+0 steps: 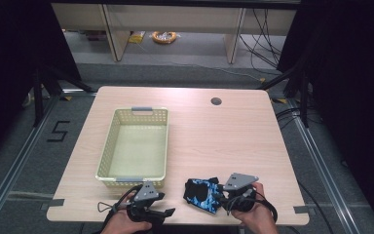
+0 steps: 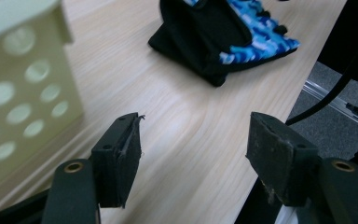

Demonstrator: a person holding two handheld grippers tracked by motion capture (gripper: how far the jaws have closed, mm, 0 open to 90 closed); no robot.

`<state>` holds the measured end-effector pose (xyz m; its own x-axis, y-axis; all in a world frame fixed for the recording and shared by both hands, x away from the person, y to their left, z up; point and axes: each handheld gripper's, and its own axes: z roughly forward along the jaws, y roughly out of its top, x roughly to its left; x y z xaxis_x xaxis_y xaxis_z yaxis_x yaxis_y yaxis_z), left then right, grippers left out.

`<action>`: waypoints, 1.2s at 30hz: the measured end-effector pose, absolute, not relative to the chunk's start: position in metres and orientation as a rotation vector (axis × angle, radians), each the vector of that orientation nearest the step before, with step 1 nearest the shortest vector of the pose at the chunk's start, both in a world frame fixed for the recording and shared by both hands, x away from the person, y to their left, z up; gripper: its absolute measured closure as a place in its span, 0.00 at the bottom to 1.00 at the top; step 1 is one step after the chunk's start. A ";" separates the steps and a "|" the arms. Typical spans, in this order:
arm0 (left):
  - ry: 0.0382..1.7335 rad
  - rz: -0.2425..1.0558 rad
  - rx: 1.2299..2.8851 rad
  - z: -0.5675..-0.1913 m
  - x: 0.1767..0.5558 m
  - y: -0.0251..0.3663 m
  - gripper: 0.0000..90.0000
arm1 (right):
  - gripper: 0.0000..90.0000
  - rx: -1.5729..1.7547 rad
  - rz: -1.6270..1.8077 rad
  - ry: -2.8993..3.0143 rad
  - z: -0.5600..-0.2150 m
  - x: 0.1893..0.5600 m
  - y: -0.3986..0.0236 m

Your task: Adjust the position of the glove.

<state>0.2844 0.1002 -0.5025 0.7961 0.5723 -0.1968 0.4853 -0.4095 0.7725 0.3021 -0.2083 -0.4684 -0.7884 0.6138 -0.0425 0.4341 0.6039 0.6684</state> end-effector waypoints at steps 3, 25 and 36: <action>0.741 0.124 2.098 -0.500 0.286 0.089 0.40 | 0.71 0.937 0.938 2.552 -0.476 0.302 -0.215; 0.612 0.241 2.210 -0.502 0.309 0.043 0.87 | 0.97 0.936 0.923 2.622 -0.487 0.304 -0.212; 0.661 0.081 2.097 -0.482 0.298 0.046 0.95 | 0.97 0.827 1.008 2.601 -0.453 0.304 -0.217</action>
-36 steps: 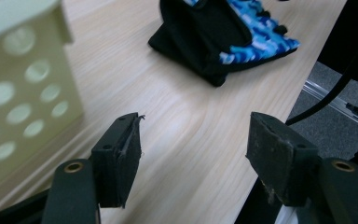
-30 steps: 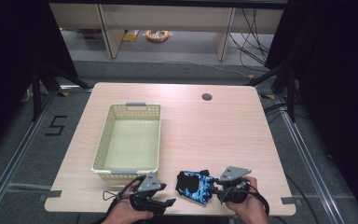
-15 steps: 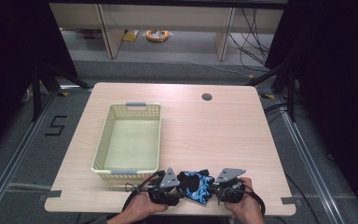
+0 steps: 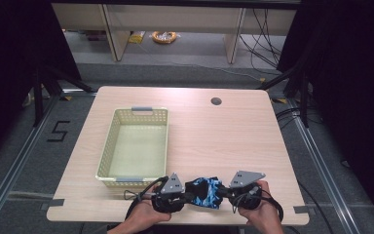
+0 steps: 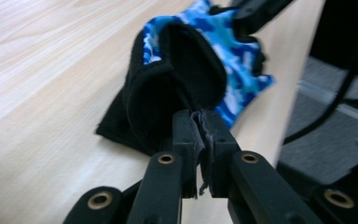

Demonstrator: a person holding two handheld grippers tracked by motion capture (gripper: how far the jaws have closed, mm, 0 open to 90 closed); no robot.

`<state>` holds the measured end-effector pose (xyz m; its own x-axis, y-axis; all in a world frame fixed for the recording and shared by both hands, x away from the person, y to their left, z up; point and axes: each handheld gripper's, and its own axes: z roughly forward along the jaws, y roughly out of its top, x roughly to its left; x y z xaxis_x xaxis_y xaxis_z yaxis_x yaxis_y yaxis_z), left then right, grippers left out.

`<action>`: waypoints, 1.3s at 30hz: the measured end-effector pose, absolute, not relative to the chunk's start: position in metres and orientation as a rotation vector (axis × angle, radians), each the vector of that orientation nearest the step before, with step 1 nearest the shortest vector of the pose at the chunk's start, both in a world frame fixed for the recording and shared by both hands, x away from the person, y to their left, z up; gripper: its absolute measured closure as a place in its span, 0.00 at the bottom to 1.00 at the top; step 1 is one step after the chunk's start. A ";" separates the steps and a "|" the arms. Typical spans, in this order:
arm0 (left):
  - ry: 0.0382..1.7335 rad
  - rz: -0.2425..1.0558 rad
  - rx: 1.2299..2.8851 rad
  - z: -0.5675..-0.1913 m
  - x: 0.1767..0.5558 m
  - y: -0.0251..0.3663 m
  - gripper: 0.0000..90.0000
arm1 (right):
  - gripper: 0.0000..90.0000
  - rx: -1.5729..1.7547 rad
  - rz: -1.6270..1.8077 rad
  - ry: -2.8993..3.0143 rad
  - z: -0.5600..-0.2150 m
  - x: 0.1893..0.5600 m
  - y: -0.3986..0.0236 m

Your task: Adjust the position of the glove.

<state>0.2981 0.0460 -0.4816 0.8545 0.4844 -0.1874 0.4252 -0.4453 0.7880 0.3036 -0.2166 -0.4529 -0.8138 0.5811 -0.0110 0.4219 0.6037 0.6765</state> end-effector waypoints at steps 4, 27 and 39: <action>0.649 0.078 2.087 -0.478 0.293 0.040 0.95 | 0.97 0.792 0.994 2.605 -0.446 0.314 -0.218; 0.762 -0.050 2.088 -0.505 0.312 0.039 0.87 | 0.98 0.871 1.002 2.686 -0.456 0.327 -0.214; 0.771 -0.054 2.096 -0.502 0.322 0.036 0.86 | 0.97 1.042 1.017 2.671 -0.487 0.317 -0.239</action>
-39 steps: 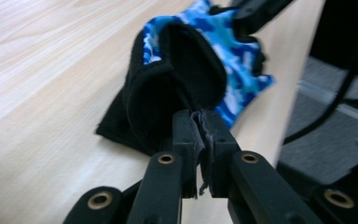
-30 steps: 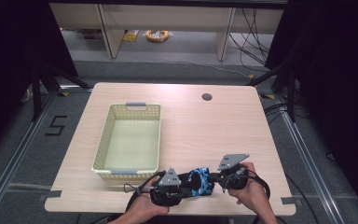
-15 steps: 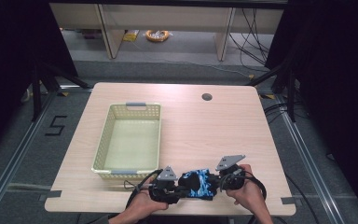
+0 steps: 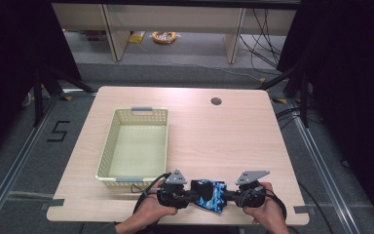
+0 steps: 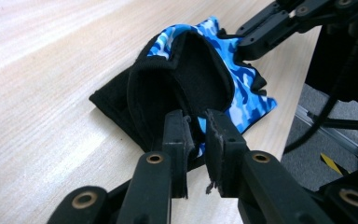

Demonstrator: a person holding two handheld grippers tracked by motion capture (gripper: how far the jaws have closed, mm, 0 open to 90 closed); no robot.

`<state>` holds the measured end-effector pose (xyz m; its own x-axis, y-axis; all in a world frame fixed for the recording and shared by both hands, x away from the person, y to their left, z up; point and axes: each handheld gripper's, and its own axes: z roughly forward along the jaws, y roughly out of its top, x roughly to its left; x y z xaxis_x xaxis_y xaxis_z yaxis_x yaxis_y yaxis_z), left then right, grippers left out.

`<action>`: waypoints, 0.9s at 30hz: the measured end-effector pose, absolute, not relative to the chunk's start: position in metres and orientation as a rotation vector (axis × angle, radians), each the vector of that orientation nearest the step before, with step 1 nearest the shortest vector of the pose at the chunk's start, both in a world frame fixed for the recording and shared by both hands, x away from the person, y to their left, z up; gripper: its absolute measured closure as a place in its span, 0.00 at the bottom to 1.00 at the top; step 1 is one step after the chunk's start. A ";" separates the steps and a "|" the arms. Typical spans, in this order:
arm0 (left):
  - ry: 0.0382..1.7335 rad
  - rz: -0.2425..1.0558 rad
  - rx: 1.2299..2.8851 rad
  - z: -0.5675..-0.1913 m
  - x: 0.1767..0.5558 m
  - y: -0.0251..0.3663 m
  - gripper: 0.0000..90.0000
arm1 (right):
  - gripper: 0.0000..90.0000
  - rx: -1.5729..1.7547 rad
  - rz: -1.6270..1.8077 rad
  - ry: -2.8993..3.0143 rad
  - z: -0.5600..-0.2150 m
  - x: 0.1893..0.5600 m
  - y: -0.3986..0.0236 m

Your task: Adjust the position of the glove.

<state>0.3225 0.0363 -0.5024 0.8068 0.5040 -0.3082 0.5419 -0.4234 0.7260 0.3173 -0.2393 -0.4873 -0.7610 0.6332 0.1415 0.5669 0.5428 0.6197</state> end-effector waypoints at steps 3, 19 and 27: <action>0.784 -0.057 2.098 -0.505 0.323 0.037 0.86 | 0.96 1.013 0.993 2.661 -0.490 0.320 -0.236; 0.896 -0.057 2.027 -0.500 0.333 0.061 0.67 | 0.63 1.229 1.088 2.474 -0.480 0.315 -0.240; 0.897 -0.041 2.053 -0.503 0.330 0.051 0.63 | 0.56 1.350 1.096 2.456 -0.495 0.315 -0.230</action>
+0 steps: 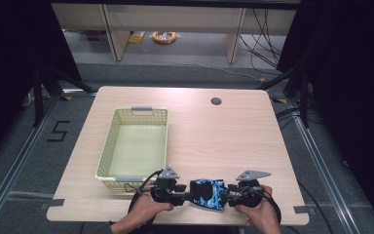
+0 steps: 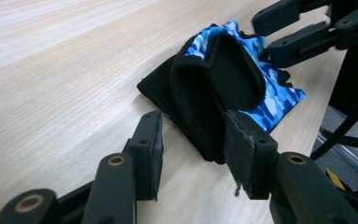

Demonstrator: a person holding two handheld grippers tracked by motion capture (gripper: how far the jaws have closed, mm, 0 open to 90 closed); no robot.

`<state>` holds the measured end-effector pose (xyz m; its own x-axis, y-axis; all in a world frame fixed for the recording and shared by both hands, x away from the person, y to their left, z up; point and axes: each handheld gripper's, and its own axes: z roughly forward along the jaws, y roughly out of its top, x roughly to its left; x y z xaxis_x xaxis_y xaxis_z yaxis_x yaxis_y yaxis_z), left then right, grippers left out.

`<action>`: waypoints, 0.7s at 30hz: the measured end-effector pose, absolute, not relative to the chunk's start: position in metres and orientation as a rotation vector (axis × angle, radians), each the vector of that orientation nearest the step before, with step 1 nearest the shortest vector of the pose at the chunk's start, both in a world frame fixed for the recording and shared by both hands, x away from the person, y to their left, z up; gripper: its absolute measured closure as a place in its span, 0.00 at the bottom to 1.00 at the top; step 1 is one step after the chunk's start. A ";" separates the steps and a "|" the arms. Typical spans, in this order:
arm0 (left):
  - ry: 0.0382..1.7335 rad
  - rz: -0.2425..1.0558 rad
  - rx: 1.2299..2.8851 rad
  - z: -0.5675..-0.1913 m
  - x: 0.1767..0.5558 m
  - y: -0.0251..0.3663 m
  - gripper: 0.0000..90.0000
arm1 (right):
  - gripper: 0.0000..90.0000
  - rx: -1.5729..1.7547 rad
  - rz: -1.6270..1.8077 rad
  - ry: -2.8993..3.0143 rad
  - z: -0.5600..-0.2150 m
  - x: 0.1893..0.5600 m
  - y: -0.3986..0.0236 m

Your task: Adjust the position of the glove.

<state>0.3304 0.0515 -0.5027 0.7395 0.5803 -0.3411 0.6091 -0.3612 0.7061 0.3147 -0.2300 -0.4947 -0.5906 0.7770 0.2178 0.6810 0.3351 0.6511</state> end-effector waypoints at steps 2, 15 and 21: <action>0.895 -0.033 2.063 -0.503 0.331 0.050 0.63 | 0.54 1.355 1.061 2.484 -0.495 0.316 -0.230; 0.917 -0.054 2.064 -0.510 0.327 0.043 0.63 | 0.70 1.239 0.994 2.517 -0.502 0.318 -0.224; 0.960 -0.102 2.051 -0.513 0.327 0.043 0.63 | 0.79 1.204 1.041 2.514 -0.505 0.319 -0.226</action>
<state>0.3268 0.0426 -0.5131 0.7026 0.5940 -0.3919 0.6632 -0.3468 0.6633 0.3192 -0.2258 -0.5046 -0.6610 0.7369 0.1419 0.6213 0.4314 0.6541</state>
